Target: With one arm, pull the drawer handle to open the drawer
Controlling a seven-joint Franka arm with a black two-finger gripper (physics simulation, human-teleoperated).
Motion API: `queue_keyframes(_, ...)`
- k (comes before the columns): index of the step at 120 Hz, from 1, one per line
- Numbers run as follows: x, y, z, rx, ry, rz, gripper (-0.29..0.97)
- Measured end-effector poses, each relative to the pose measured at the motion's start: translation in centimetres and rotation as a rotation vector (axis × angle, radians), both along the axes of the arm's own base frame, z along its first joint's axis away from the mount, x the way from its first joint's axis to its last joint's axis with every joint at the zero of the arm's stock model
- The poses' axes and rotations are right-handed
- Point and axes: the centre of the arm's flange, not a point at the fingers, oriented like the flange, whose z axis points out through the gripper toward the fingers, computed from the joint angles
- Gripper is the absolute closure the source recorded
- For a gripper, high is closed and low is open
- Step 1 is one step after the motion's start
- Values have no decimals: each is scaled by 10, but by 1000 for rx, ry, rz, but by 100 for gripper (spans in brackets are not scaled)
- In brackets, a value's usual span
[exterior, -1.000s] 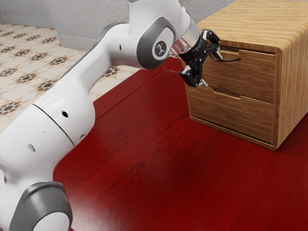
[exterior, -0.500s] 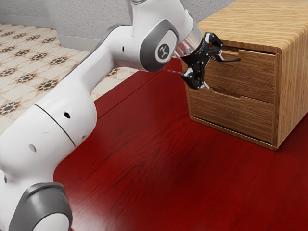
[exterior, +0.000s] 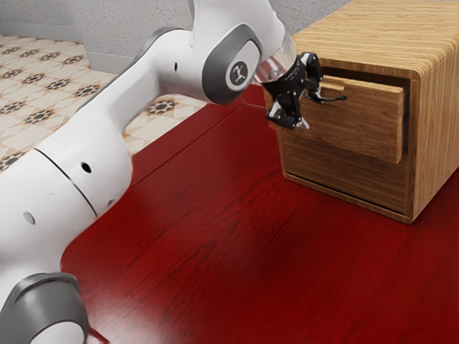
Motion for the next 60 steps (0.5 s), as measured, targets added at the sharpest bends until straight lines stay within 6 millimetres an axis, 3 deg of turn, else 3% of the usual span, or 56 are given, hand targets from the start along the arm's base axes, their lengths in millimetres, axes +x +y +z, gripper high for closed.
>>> queue_keyframes(45,-13,-21,16,-5,-10,-19,65)
queue_keyframes(60,-14,-22,13,-6,2,-12,72)
